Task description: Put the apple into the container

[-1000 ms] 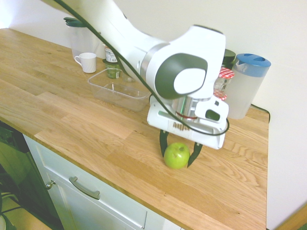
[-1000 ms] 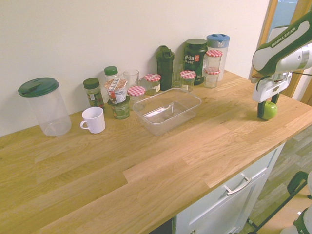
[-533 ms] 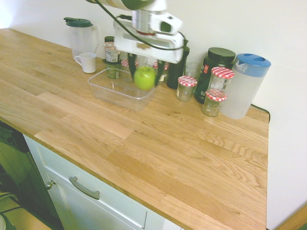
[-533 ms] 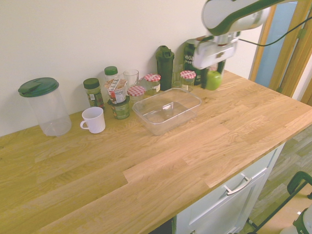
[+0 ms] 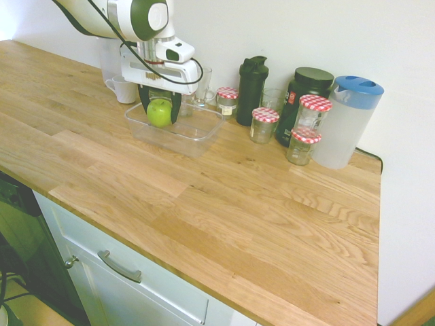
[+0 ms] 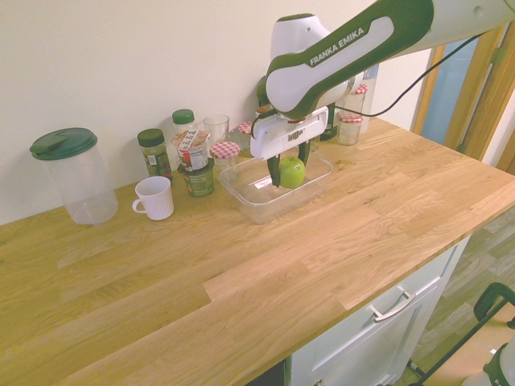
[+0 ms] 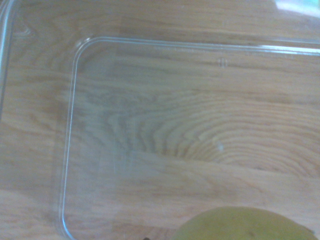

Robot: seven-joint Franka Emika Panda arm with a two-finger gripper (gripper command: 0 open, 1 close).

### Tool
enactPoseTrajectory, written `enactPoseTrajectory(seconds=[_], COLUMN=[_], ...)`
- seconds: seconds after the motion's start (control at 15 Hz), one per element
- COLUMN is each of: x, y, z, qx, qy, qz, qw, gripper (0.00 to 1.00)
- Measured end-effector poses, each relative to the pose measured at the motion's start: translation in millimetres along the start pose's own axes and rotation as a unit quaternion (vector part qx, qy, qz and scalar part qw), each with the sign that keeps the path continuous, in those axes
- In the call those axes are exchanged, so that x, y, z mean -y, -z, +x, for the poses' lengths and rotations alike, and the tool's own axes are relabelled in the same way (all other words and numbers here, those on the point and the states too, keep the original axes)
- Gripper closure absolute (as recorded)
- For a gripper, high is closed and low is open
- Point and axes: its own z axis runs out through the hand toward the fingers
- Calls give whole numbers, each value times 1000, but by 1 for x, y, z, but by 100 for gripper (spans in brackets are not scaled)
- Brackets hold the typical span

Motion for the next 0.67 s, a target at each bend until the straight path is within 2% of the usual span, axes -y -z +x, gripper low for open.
enactPoseTrajectory(seconds=[0.07,0.13,0.67], x=[4,7,18], y=[-4,-7,-28], z=[-2,-3,-5], qx=[-3,-7,-7], qy=[-2,-6,-17], qz=[2,1,-11], qw=[1000,1000,1000], gripper=[100,0,0])
